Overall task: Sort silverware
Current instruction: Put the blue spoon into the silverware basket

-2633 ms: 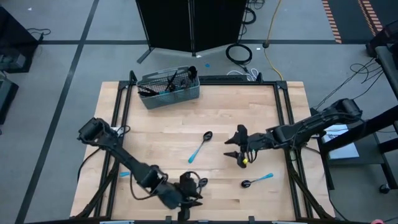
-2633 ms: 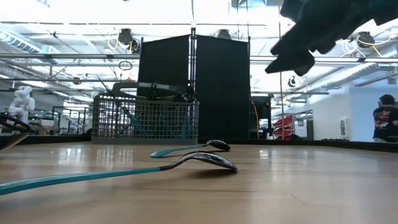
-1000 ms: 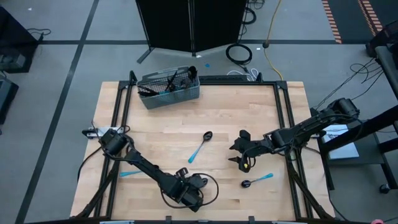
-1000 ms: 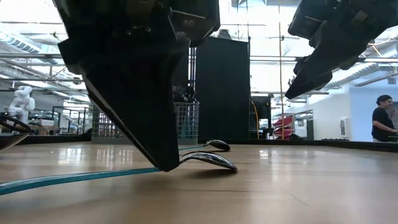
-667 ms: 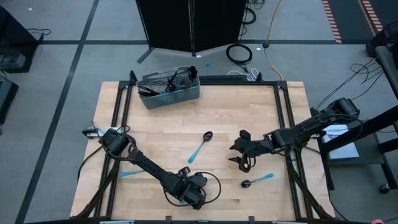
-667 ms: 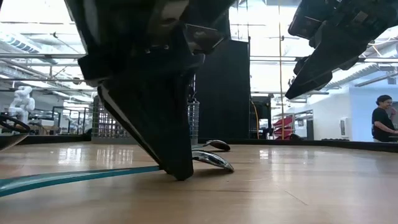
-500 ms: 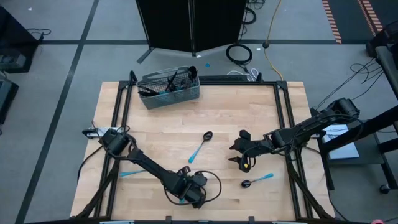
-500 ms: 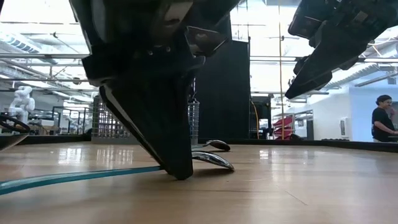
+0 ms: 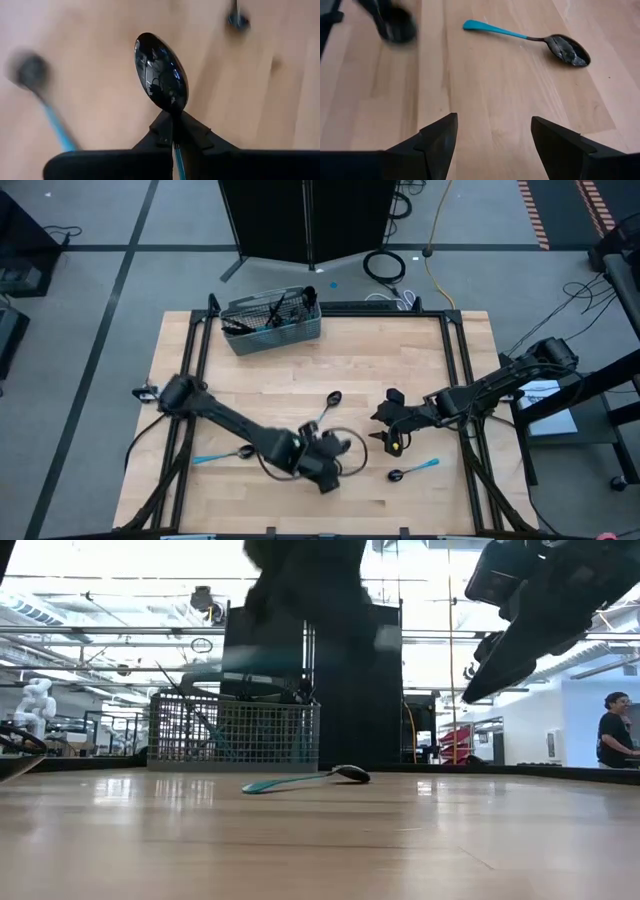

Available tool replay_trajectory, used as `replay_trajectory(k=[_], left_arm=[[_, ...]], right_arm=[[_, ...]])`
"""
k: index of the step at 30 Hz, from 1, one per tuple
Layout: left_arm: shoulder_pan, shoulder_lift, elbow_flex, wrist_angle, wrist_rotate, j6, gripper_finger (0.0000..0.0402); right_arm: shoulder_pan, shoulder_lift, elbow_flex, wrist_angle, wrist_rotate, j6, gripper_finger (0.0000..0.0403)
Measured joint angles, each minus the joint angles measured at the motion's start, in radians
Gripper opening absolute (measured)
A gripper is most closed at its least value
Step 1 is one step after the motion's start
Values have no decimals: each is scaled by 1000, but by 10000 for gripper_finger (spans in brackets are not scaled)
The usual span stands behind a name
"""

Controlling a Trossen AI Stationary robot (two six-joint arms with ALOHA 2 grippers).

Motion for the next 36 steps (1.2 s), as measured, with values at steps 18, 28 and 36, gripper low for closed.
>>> replay_trajectory(k=[18,28,36], left_arm=[[471,-325,-7,285,-238,621,8],[769,-305,-220,838,-108,842,2],[906,-310,-420,1160,25,826,0]], right_arm=[[-36,0,0,-56,134,-132,249],[-52,0,-24,-67,299,-162,249],[-104,0,-72,-69,318,-249,249]])
